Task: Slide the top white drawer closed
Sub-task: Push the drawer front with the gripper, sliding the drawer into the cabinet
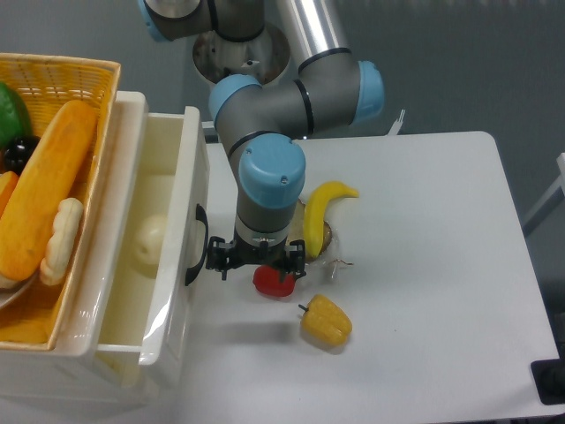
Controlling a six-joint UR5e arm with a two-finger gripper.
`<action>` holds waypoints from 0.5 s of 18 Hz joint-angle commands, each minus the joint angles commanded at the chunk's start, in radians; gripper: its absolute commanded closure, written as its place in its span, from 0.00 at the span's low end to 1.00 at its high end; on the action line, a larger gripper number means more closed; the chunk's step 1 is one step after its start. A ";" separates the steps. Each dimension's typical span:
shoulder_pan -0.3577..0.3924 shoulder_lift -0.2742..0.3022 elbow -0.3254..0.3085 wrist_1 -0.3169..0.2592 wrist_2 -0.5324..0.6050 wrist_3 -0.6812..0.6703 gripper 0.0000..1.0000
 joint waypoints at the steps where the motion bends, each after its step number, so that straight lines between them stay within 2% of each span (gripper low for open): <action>1: -0.002 0.000 0.000 0.000 0.000 0.002 0.00; 9: -0.028 -0.003 -0.003 0.000 0.003 0.000 0.00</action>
